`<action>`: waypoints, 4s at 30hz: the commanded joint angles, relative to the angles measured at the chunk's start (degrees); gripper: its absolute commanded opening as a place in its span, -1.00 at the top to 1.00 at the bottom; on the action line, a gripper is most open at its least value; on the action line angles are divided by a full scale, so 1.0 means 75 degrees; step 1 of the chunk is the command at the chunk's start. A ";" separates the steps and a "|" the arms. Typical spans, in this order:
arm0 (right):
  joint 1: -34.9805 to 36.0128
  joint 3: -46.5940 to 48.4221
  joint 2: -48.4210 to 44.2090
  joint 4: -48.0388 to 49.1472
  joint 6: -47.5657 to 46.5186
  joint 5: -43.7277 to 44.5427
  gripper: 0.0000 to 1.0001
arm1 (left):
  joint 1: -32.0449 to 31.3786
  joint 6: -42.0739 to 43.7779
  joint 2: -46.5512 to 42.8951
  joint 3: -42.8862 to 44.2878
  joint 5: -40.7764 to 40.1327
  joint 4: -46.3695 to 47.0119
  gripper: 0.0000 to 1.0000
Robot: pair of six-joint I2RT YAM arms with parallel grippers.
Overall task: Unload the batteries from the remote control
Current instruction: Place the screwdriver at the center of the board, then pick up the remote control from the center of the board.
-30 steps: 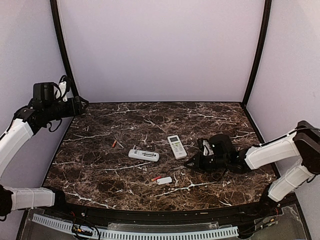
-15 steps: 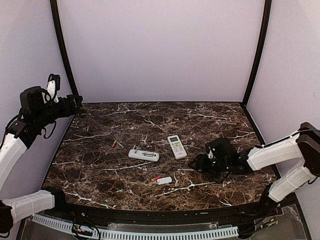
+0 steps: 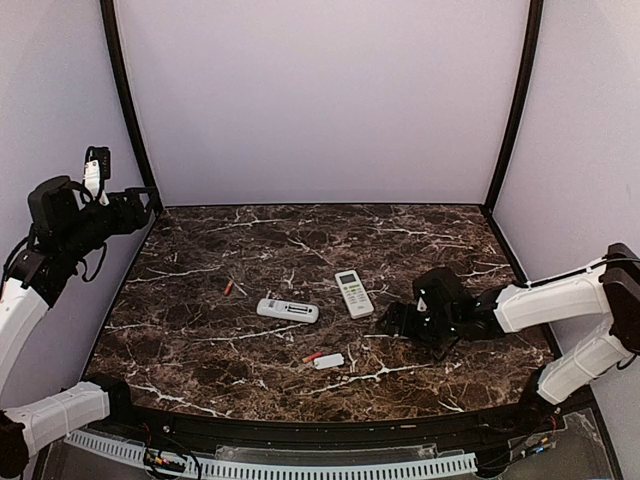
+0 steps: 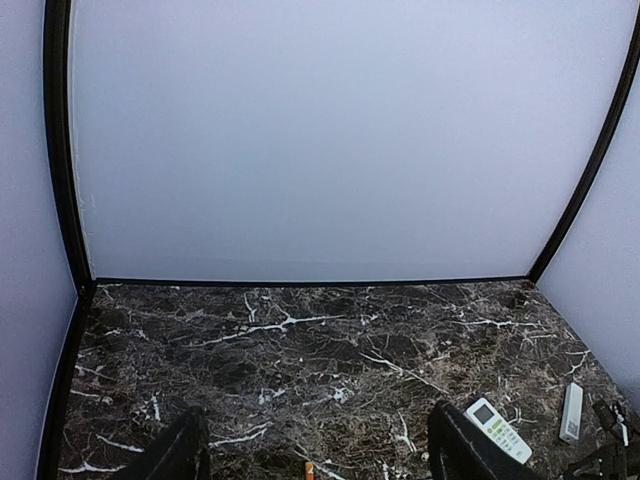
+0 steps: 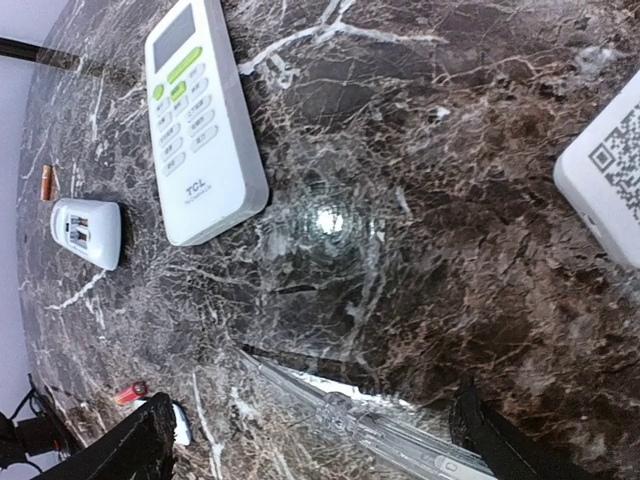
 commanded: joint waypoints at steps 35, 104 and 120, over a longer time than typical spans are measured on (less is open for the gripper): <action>0.0969 0.2344 -0.0241 -0.2945 -0.3860 0.1709 -0.97 | 0.0026 0.0082 0.0272 -0.0004 0.0074 0.0032 -0.48; 0.0735 0.6571 0.5004 -0.4793 -0.2994 0.2177 -0.29 | 0.0028 -0.0209 0.0767 0.0126 0.0192 -0.0186 -0.49; 0.0384 0.5403 0.3834 -0.3198 -0.2885 0.1356 0.46 | 0.0027 -0.0160 0.0806 0.0083 0.0227 -0.0142 -0.49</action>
